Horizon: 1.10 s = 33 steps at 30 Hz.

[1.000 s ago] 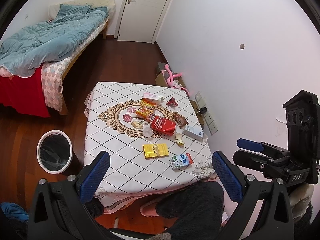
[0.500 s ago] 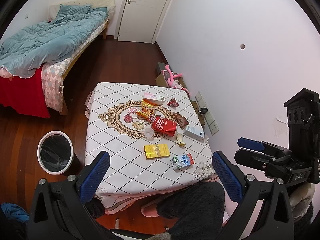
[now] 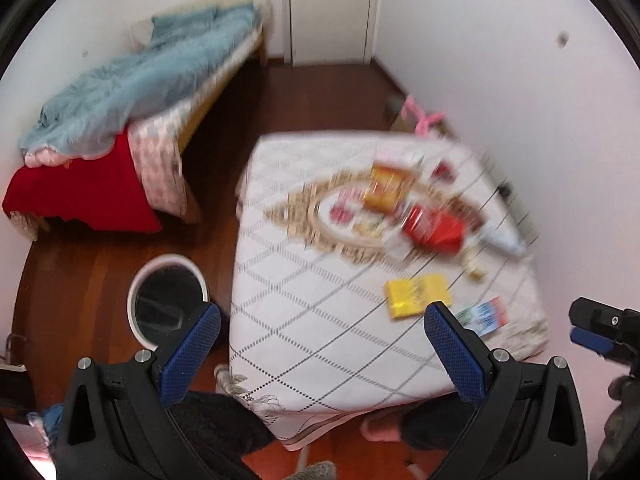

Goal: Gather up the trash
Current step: 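Grasp the yellow cigarette box with left tool while right tool grasps the milk carton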

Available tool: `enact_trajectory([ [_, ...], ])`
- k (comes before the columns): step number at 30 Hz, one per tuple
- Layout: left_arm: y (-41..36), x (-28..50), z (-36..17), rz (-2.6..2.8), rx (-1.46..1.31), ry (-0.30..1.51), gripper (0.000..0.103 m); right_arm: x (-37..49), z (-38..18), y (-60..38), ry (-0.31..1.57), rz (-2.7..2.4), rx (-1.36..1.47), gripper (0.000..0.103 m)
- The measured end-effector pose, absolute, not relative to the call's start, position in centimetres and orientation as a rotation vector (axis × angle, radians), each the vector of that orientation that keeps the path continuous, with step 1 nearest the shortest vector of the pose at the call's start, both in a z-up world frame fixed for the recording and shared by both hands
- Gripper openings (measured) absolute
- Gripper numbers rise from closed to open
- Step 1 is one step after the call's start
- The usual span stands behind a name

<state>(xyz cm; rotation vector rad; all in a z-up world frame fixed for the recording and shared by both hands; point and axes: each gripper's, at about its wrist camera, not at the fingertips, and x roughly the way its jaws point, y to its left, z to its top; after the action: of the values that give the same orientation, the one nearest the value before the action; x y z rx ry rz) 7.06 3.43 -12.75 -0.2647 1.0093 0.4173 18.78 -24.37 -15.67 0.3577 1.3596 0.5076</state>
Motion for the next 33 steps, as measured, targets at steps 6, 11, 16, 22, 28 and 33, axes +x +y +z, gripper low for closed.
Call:
enact_trajectory([
  [6, 5.2, 9.9, -22.6, 0.404, -0.304, 1.185, 0.103, 22.5, -25.5, -24.3, 1.419, 0.223, 0.397, 0.103],
  [11, 5.0, 11.9, -27.7, 0.400, -0.286, 1.274, 0.103, 25.5, -30.5, -23.0, 1.435, 0.090, 0.406, 0.101],
  [16, 4.1, 13.4, -28.9, 0.364, -0.185, 1.303, 0.103, 27.0, -33.2, -21.8, 1.466, 0.044, 0.340, 0.087],
  [22, -0.7, 16.6, -27.6, 0.164, 0.104, 1.264, 0.103, 27.6, -32.3, -22.7, 1.453, 0.151, 0.125, 0.062],
  [28, -5.7, 21.3, -29.1, -0.188, 0.254, 1.356, 0.103, 30.0, -32.6, -28.1, 1.501, 0.122, 0.113, 0.062],
  [33, -7.4, 23.7, -31.1, -0.343, 0.273, 1.444, 0.099, 31.0, -33.9, -30.3, 1.579, 0.173, 0.194, 0.064],
])
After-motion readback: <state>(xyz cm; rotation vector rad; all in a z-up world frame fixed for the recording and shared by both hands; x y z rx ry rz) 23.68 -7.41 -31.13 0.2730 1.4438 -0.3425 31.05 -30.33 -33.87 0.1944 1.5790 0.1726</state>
